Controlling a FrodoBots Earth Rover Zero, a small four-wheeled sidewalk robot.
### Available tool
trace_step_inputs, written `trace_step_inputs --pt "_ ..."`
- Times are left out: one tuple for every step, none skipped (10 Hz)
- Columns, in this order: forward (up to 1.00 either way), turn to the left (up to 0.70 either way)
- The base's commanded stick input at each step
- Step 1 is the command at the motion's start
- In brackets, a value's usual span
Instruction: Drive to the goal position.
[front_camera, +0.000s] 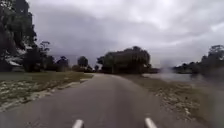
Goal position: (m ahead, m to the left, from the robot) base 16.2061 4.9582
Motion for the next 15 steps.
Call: trace_step_inputs --pt "0.84 0.03" --pt "0.84 0.03" --pt "0.84 0.03" --pt "0.84 0.03" --pt "0.84 0.03" --pt "0.84 0.03" --pt "0.84 0.03" --pt "0.84 0.03" --pt "0.84 0.03" --pt "0.84 0.03" --pt "0.84 0.03" --pt "0.84 0.03" --pt "0.84 0.03" --pt "0.84 0.03" --pt "0.84 0.03"
